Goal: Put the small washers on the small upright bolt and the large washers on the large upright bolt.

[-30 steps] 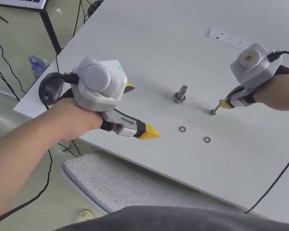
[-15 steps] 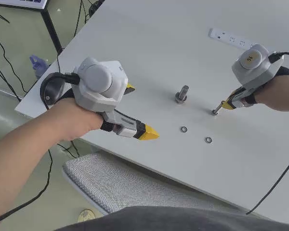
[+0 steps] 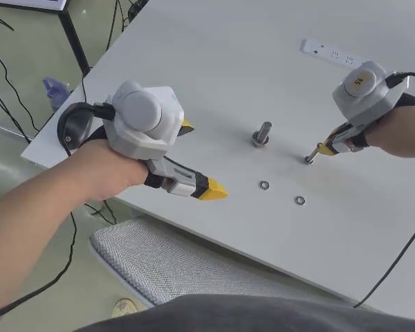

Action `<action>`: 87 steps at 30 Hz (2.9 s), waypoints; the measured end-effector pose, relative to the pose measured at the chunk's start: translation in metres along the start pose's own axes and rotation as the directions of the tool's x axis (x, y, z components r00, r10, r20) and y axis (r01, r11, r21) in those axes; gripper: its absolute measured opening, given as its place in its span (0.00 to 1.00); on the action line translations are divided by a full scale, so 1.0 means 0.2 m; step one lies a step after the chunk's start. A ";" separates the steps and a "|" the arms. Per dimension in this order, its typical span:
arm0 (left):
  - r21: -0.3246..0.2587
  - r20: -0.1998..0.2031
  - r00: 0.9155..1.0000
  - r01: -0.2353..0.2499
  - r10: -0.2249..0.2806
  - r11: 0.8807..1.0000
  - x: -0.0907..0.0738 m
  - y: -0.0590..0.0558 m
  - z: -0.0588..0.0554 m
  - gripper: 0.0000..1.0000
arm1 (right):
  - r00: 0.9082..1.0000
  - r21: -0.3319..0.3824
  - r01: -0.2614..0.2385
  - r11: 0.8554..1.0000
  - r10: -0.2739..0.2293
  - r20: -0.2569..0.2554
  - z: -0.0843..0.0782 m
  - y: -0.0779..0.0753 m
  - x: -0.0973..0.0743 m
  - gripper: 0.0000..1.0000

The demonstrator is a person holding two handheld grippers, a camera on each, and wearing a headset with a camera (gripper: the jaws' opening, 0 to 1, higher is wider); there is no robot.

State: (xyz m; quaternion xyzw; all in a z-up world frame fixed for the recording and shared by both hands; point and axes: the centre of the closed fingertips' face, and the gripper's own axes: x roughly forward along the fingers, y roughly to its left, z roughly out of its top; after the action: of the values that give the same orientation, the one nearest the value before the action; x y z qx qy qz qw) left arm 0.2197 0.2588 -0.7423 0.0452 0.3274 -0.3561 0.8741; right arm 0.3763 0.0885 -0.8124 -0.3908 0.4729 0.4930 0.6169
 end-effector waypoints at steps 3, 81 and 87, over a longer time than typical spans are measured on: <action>-0.001 -0.001 1.000 -0.001 0.001 1.000 0.00 0.00 0.00 0.83 | 1.000 -0.003 -0.004 1.000 0.004 -0.007 -0.01 0.01 0.01 0.13; -0.011 -0.022 1.000 -0.013 0.013 1.000 -0.05 0.05 -0.04 0.81 | 0.997 -0.077 -0.013 0.997 0.008 -0.072 -0.04 0.04 0.24 0.13; -0.019 -0.019 1.000 -0.019 0.019 1.000 -0.04 0.05 -0.06 0.82 | 0.998 -0.083 -0.013 0.996 0.007 -0.068 -0.04 0.05 0.24 0.13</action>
State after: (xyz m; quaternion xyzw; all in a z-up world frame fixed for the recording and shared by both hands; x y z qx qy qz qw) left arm 0.2152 0.2739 -0.7474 0.0432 0.3387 -0.3440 0.8747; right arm 0.3688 0.0941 -0.8607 -0.4303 0.4743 0.5019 0.5814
